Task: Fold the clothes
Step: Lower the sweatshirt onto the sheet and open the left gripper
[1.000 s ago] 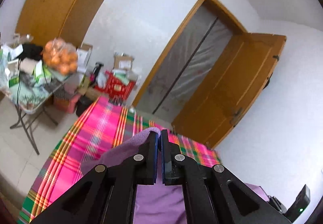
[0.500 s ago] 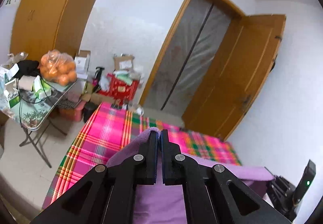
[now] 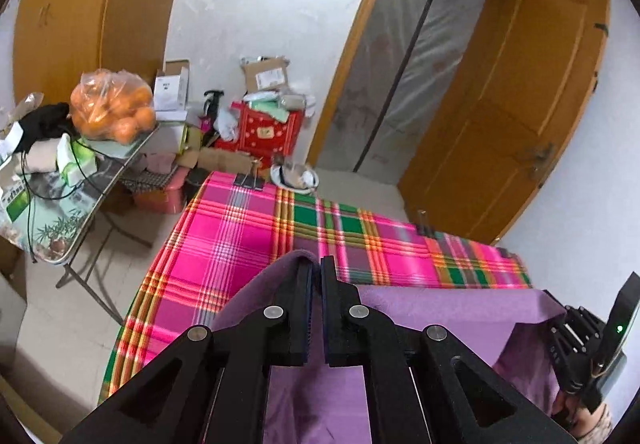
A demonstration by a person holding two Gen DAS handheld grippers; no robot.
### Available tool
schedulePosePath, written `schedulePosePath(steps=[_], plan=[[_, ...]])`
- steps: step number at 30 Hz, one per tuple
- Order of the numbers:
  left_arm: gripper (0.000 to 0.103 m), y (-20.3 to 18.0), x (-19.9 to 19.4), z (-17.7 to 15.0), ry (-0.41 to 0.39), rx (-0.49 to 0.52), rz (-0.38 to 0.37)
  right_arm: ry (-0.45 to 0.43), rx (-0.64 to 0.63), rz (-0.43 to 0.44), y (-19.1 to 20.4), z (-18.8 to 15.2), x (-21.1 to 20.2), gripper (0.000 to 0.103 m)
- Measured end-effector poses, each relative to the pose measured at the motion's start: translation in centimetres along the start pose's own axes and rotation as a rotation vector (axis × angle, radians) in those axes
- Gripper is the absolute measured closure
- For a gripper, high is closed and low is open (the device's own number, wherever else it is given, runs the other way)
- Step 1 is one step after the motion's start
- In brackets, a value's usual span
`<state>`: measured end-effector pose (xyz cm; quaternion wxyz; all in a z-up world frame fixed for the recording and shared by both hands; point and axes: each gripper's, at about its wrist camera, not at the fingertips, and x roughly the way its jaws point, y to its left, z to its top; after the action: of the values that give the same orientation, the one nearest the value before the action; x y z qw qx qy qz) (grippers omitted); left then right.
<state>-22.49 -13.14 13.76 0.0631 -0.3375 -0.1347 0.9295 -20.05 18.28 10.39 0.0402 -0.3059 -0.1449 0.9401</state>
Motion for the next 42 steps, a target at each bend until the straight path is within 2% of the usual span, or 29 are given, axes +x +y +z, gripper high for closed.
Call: schedulePosePath(steps=[7,10,13,17,20,23,27,30,34,40,42], plan=[[0.093,1.6,5.2,-1.1,0.145,0.045,0.056,0.111,-0.014,-0.005,1.8,-1.0,4.7,0.098],[0.093,2.7,5.0,-1.5,0.156,0.041,0.067,0.183,0.033,0.017,1.2,-1.5,6.2,0.097],[0.092,4.0,3.1,-1.6,0.129,0.036,0.054,0.222,0.104,0.042,0.2,-2.0,6.4,0.093],[0.082,5.6,-0.1,-2.4,0.115,-0.009,0.071,0.264,0.122,0.046,-0.1,-2.3,5.7,0.091],[0.079,6.0,-2.4,-4.4,0.146,-0.028,0.009,0.245,0.120,0.068,-0.4,-2.6,3.7,0.090],[0.074,5.4,-4.3,-7.0,0.195,-0.005,-0.016,0.210,0.087,0.068,-0.6,-3.2,1.2,0.088],[0.074,3.3,-5.7,-10.2,0.272,0.069,-0.037,0.175,0.048,0.096,-0.3,-4.5,-2.2,0.087],[0.073,1.0,-6.6,-12.0,0.296,0.143,-0.052,0.153,0.045,0.134,-0.1,-5.5,-4.3,0.083],[0.072,-2.0,-6.2,-13.8,0.352,0.219,-0.057,0.147,0.059,0.186,0.3,-7.1,-6.5,0.082],[0.072,-3.4,-4.9,-15.3,0.399,0.233,0.003,0.122,0.094,0.258,0.6,-9.2,-9.6,0.079],[0.072,-3.5,-4.7,-15.7,0.395,0.255,0.059,0.107,0.086,0.281,1.1,-10.0,-10.7,0.076]])
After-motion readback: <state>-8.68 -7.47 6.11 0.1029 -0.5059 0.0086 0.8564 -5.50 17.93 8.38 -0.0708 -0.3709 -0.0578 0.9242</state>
